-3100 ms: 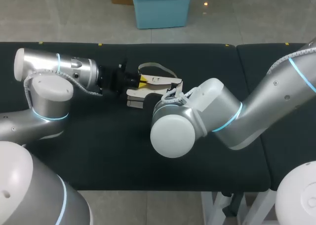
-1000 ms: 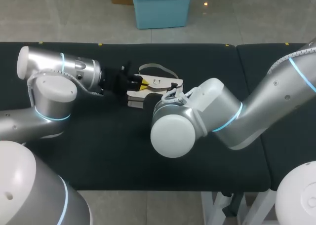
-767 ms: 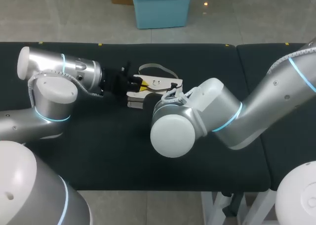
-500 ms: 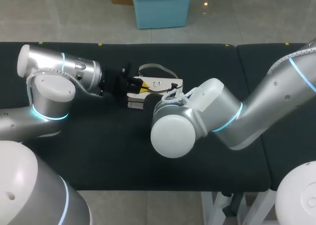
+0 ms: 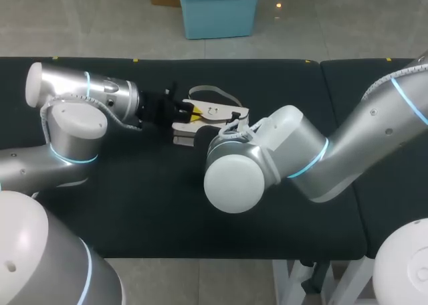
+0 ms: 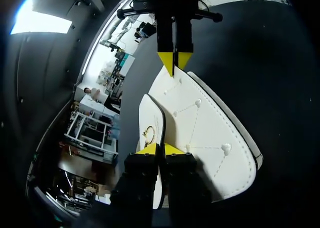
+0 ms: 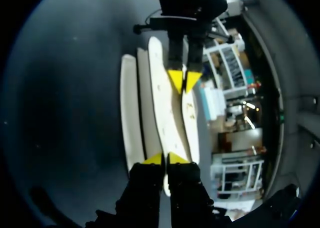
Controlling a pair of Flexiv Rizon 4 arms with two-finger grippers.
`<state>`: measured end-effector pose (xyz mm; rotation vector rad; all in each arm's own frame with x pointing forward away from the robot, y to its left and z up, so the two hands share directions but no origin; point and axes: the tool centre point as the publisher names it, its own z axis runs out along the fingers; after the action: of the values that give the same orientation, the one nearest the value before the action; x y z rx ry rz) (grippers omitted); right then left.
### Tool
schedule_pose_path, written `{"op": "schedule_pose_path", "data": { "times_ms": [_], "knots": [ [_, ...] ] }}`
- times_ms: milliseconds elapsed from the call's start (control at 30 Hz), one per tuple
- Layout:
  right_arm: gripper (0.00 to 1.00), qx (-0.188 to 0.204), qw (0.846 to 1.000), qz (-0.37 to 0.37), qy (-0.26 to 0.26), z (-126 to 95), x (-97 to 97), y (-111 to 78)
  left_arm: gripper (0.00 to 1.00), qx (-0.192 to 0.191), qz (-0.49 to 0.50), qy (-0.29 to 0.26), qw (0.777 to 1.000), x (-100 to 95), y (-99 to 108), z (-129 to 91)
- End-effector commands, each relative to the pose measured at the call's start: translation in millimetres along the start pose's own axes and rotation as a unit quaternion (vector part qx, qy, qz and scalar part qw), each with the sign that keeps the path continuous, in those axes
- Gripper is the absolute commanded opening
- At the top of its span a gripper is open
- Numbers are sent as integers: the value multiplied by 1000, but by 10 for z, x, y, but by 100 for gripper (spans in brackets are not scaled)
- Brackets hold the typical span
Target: Pick up the bag, open it, inspect its contents, close it, and place it on the opposite side
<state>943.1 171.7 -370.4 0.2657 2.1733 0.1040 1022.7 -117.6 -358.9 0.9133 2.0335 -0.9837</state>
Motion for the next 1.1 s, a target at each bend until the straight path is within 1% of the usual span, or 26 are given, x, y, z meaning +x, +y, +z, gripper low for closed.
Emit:
{"op": "schedule_pose_path", "data": {
  "times_ms": [33, 167, 333, 500, 667, 733, 867, 933, 967, 1033, 1100],
  "knots": [
    [0, -1, 1000, 0, -1, -1, 21, 0, 0, 13, -6, 0, 1000, 29, -48, 9],
    [0, -1, 1000, 0, -1, -1, 21, 0, 0, 13, -8, 8, 1000, 65, -131, -3],
    [0, -1, 1000, 0, -1, -1, 21, 0, 0, 15, -11, 12, 1000, 98, -166, 5],
    [0, -1, 1000, 0, -1, -1, 21, 0, 0, -8, 7, -2, 1000, 66, -95, -2],
    [0, -1, 1000, 0, -1, -1, 21, 0, 0, -11, 5, -13, 1000, 16, -47, -24],
    [0, -1, 1000, 0, -1, -1, 21, 0, 36, -11, 3, -17, 1000, -11, -36, -40],
    [0, -1, 1000, 0, -1, -1, 21, 0, 32, -13, 3, -24, 1000, -48, -30, -80],
    [0, -1, 1000, 0, -1, -1, 21, 0, 24, -13, 3, -25, 1000, -63, -24, -95],
    [0, -1, 1000, 0, -1, -1, 21, 0, 18, -14, 3, -26, 1000, -69, -22, -97],
    [0, -1, 1000, 0, -1, -1, 21, 0, 0, -18, 6, -26, 999, -74, -21, -99],
    [0, -1, 1000, 0, -1, -1, 21, 0, 0, -18, 6, -26, 999, -74, -21, -97]
  ]
}}
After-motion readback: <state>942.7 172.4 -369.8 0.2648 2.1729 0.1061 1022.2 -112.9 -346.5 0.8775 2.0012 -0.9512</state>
